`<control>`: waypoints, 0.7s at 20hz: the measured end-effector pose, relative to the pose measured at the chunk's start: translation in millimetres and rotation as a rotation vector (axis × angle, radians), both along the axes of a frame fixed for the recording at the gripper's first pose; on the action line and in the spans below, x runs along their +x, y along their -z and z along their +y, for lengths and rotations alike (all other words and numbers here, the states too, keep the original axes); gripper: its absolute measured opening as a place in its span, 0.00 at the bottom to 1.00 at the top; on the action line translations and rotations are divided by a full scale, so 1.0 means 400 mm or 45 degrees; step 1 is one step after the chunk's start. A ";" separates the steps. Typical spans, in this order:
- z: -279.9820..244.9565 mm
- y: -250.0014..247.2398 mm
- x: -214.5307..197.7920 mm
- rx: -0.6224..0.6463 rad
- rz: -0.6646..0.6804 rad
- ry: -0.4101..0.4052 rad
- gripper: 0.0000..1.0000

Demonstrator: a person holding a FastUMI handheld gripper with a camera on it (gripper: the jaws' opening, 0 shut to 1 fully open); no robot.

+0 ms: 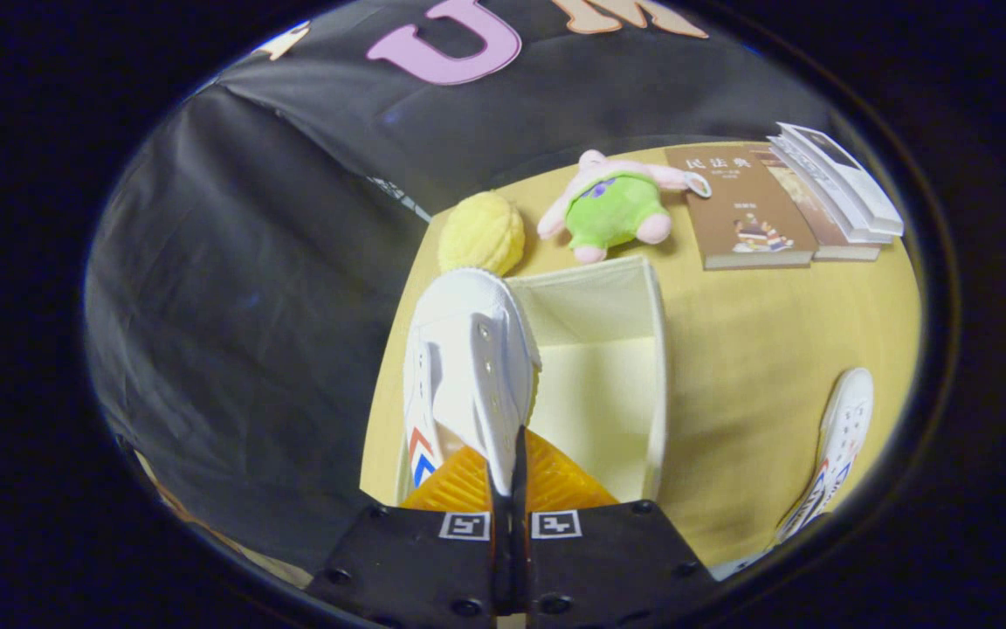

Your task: Open the storage box then place both shoes into the box .Put the left shoe in first, then the right shoe, with the right side of both shoes facing outward in a uniform manner.

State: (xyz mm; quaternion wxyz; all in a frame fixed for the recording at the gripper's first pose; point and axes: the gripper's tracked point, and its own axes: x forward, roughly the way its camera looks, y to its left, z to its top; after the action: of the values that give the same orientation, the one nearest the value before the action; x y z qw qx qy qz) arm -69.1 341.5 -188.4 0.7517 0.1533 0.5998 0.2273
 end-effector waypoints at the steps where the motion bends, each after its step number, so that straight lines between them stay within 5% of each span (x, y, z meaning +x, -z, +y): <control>1: 0.012 0.020 -0.006 -0.026 0.008 -0.014 0.04; 14: 0.041 0.216 -0.057 -0.288 0.105 0.022 0.06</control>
State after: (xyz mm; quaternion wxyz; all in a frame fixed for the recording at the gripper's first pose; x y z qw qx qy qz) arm -91.7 358.1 -274.9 0.7409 0.0817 0.6507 0.1452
